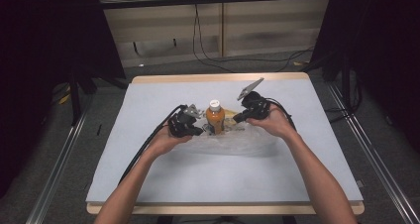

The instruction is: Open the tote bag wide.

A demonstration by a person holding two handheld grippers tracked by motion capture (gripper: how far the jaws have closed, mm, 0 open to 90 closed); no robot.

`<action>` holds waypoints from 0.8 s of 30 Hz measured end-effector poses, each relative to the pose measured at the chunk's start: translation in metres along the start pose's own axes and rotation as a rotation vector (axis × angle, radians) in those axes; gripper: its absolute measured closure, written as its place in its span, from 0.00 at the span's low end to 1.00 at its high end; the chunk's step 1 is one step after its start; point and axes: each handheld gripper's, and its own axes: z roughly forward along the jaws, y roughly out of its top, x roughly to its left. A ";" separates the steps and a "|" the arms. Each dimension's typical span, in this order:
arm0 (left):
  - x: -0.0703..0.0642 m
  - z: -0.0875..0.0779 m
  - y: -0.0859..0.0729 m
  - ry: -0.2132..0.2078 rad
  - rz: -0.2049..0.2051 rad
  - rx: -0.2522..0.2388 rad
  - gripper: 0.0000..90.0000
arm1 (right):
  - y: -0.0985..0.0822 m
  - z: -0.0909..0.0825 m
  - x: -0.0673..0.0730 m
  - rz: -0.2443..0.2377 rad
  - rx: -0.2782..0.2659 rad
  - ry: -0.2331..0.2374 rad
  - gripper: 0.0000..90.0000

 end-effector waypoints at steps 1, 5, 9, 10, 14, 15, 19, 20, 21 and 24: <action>0.000 0.000 0.000 0.000 0.000 0.000 1.00 | 0.000 0.000 0.000 0.000 0.000 0.000 1.00; -0.006 0.014 -0.007 -0.041 -0.014 0.006 1.00 | -0.001 0.029 -0.005 0.033 0.061 0.053 1.00; -0.023 0.018 -0.015 -0.068 0.023 -0.008 1.00 | -0.004 0.056 -0.010 0.047 0.128 0.061 1.00; -0.026 0.017 -0.015 -0.064 0.035 -0.002 1.00 | -0.003 0.057 -0.014 0.060 0.109 0.070 1.00; -0.039 0.014 -0.020 -0.082 0.060 -0.005 1.00 | 0.010 0.066 -0.025 0.082 0.111 0.021 1.00; -0.039 0.014 -0.020 -0.082 0.060 -0.005 1.00 | 0.014 0.069 -0.027 0.088 0.113 0.012 1.00; -0.058 0.009 -0.027 -0.107 0.102 -0.014 1.00 | 0.027 0.081 -0.037 0.112 0.087 -0.025 1.00; -0.059 0.007 -0.027 -0.135 0.108 -0.002 1.00 | 0.030 0.084 -0.039 0.116 0.081 -0.037 1.00; -0.064 0.008 -0.028 -0.114 0.112 -0.019 1.00 | 0.032 0.086 -0.041 0.131 0.076 -0.043 1.00; -0.069 0.005 -0.029 -0.147 0.141 -0.002 1.00 | 0.037 0.090 -0.045 0.148 0.066 -0.075 1.00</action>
